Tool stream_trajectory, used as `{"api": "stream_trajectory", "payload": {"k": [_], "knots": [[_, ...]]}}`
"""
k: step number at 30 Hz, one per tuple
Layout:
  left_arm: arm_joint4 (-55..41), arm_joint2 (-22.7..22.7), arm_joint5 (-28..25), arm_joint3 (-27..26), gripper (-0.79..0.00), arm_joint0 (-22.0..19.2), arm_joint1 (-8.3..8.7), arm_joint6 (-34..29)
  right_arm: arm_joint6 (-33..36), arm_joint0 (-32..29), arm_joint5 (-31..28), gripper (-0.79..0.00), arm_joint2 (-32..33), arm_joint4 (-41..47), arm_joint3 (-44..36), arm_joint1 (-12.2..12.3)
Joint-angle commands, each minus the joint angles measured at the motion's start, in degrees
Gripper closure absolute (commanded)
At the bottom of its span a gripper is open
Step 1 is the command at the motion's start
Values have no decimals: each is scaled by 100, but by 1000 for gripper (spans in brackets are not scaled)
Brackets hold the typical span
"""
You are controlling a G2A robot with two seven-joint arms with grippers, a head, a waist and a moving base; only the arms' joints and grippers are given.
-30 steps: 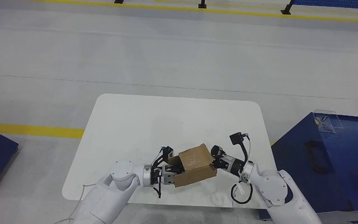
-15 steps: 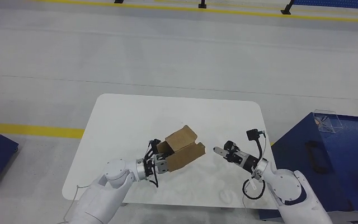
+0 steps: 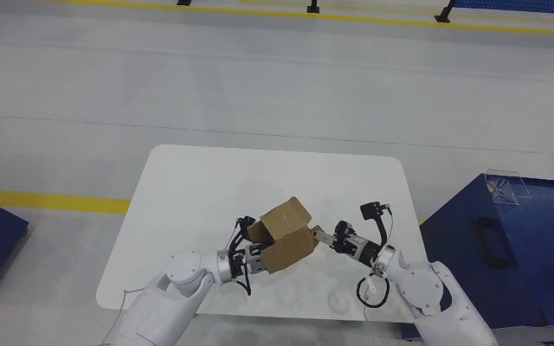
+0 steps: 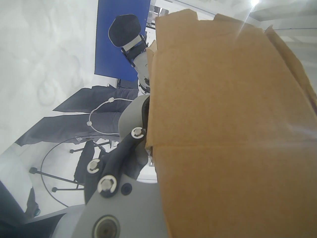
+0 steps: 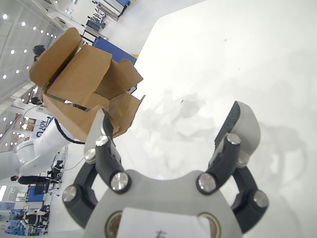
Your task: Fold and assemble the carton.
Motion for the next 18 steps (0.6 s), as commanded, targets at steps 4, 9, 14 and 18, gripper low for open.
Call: {"api": "stream_trajectory", "payload": {"k": [4,9,14,18], "knots": [[70,17,-82,-45,0,44,2,-30,-59,-125,-163,-785,-22,-63,-147,1],[133,21,-135,-81,0,64,3,-35,-176,-282,-283,-785,193,45,-274,24],[162,17,-146,-115,0,96,6,-35,-231,-383,-214,-785,494,186,-356,53],[246,80,-179,-126,0,100,-2,-80,-153,-391,-163,-785,534,310,-397,55]]}}
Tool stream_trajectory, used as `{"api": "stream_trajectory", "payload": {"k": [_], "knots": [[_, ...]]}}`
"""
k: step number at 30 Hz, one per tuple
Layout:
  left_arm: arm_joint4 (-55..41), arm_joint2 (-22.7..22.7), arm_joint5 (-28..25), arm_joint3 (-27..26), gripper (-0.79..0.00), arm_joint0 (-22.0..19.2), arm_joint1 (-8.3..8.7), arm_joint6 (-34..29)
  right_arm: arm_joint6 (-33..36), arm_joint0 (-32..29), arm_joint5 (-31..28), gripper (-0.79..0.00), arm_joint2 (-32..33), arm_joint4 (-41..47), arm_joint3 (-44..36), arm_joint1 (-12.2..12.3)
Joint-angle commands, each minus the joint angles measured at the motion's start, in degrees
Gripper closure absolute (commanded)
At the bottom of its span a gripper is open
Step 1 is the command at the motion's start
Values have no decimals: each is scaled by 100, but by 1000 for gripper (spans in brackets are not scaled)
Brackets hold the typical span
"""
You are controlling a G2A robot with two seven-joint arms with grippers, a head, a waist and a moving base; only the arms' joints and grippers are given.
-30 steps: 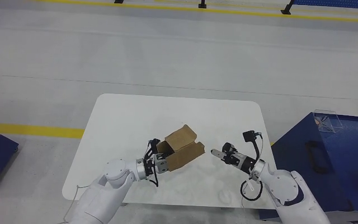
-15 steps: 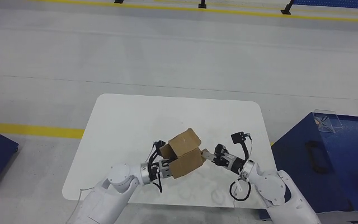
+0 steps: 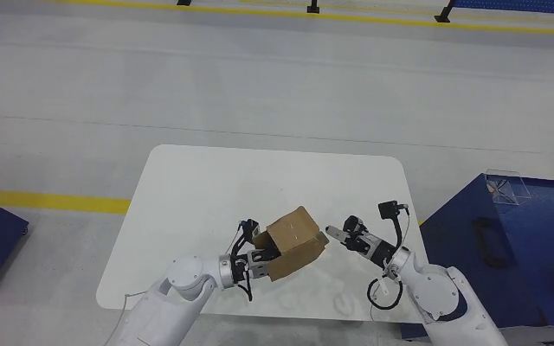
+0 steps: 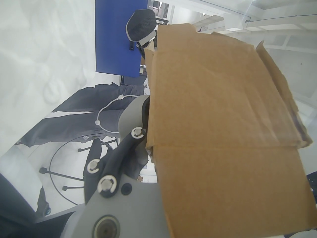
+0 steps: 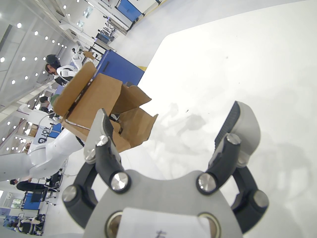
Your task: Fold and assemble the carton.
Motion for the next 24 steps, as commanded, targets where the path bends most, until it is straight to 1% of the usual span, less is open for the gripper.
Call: {"api": "stream_trajectory", "payload": {"k": [1,8,12,19,24], "knots": [[89,48,-24,-2,0,-6,-3,-55,58,8,10,-785,-47,-6,-21,-4],[370,155,-45,-5,0,-42,-13,2,303,132,38,-785,-415,-312,-16,-32],[379,165,-28,3,0,-52,-22,75,283,167,79,-785,-481,-378,-30,-43],[216,77,-26,57,0,-57,-28,184,137,162,74,-785,-337,-259,-32,-40],[-19,-53,-115,76,0,-20,-24,219,41,67,27,-785,-24,-57,33,-13]]}}
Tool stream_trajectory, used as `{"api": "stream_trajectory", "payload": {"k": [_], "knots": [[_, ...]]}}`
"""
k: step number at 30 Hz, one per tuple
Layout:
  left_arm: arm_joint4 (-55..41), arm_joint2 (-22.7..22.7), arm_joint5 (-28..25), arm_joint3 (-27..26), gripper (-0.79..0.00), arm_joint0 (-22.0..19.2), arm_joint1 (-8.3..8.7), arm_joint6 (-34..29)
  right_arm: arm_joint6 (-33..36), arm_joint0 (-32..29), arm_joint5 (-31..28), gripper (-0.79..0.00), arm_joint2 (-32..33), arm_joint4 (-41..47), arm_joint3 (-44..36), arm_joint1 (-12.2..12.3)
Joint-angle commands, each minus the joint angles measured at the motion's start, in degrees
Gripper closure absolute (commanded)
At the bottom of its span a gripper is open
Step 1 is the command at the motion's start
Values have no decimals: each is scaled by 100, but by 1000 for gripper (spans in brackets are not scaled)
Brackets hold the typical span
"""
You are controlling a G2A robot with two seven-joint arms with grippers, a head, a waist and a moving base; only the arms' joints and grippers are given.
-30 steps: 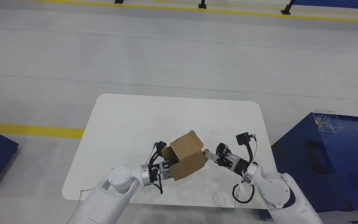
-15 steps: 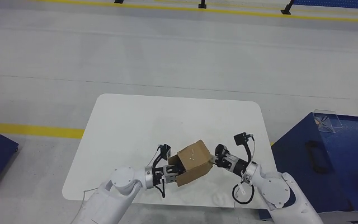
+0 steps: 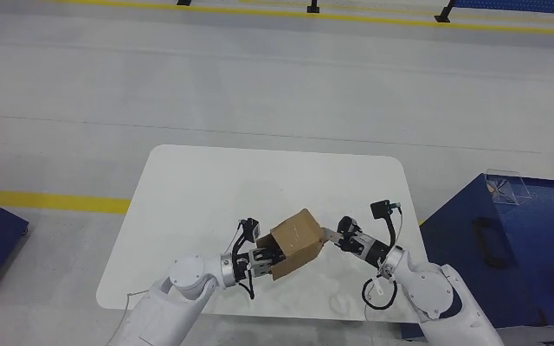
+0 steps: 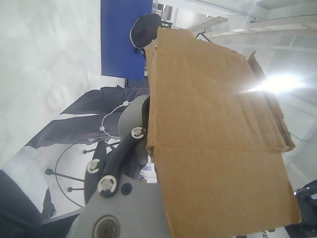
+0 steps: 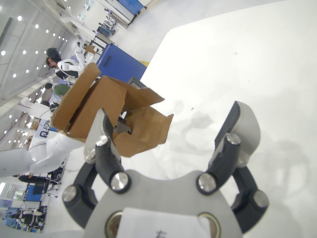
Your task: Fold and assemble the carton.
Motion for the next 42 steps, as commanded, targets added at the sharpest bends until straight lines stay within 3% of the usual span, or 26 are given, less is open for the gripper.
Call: {"api": "stream_trajectory", "payload": {"k": [1,6,13,23,32,42], "knots": [[-89,-53,-22,24,0,11,2,12,5,-58,-30,-785,113,18,28,14],[-180,-112,-55,80,0,9,2,4,147,-133,-15,-785,146,-37,132,28],[-36,25,-13,104,0,-69,-31,-10,159,93,103,-785,-315,-122,249,-40],[-74,106,81,190,0,-191,-69,-105,-155,316,185,-785,-580,-292,360,-108],[-7,129,68,257,0,-239,-85,-94,-1620,312,781,-785,-457,-1894,216,-141],[138,186,28,226,0,-242,-100,-82,-1808,576,1203,-785,-900,-2906,244,-234]]}}
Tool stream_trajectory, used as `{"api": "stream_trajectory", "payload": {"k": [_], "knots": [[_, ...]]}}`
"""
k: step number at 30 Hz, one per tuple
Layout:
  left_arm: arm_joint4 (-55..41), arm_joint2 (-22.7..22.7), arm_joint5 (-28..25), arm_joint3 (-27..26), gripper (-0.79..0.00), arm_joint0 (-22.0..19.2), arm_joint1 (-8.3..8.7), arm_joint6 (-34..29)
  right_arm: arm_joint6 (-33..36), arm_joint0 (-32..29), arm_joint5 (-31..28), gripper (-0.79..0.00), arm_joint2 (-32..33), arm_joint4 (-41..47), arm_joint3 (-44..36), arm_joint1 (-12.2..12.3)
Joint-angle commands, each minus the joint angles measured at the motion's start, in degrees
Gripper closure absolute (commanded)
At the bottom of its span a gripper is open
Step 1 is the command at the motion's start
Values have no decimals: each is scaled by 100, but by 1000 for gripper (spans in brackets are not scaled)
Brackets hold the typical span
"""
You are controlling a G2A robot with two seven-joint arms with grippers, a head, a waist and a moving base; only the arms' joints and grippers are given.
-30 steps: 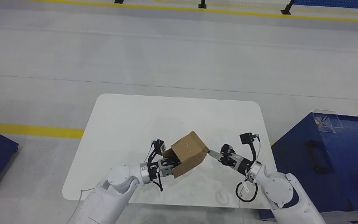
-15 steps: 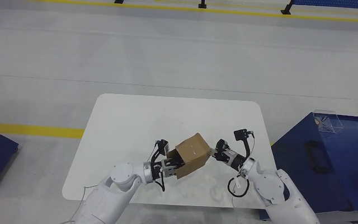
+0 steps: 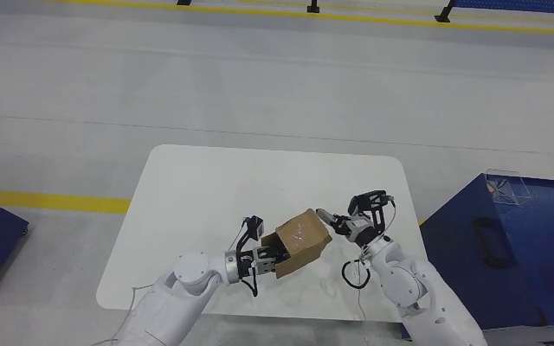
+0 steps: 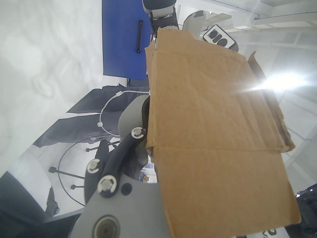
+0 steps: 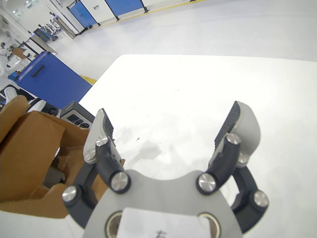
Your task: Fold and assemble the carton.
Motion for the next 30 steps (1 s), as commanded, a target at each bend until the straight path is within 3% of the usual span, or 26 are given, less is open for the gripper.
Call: {"api": "stream_trajectory", "payload": {"k": [1,14,30], "knots": [[-18,-9,4,0,0,5,-1,-12,73,10,-35,-785,-32,-16,-12,-9],[-188,-81,45,-38,0,53,-1,-65,563,-177,-338,-785,109,167,-244,-8],[-151,-111,112,-115,0,111,-1,-1,580,-283,-220,-785,-186,-195,-500,-84]]}}
